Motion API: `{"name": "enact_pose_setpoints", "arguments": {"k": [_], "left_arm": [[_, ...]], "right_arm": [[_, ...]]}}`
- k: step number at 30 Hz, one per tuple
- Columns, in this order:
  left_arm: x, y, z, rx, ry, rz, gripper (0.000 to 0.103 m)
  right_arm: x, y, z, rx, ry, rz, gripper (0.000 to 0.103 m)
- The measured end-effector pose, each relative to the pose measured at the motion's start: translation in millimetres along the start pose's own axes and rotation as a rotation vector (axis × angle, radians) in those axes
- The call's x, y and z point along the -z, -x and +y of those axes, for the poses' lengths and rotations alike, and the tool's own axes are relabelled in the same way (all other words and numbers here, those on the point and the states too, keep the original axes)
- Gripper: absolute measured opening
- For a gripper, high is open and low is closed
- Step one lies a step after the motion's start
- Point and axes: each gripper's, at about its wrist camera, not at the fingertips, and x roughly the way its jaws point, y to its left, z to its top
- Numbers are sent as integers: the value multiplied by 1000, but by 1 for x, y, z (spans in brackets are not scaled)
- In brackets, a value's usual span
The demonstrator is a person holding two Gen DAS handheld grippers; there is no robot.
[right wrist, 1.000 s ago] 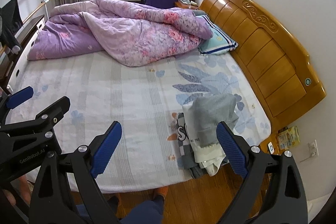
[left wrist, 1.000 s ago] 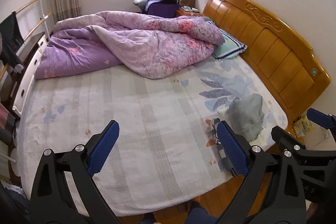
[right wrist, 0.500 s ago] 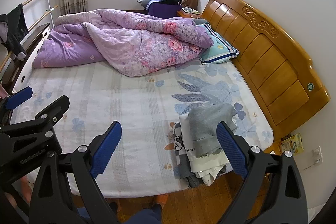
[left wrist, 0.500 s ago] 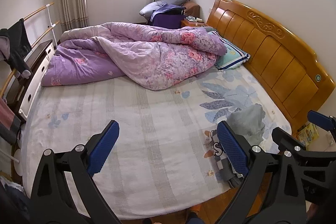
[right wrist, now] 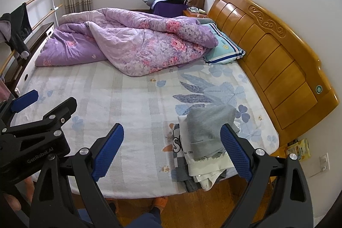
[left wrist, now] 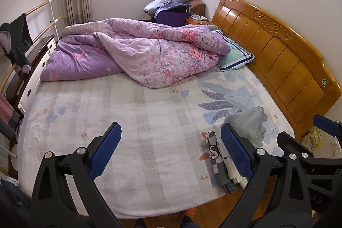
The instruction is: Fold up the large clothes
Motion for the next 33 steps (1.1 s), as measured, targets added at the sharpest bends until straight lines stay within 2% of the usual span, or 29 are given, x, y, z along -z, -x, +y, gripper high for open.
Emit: {"name": "enact_pose_setpoints", "arguments": {"k": [12,17,33], "left_arm": [[-2,-2,-7,1,-6,-9,94],[-8,8,-5,-4,-38,-96,94],[-17,3,3,2,-57,-96,94]], "right_arm": [[-1,-4,-4,5,-9,-2,88],[-1,3,-4,8,-21,-43,88],[-6,-1,-3,31,-37,-55,88]]}}
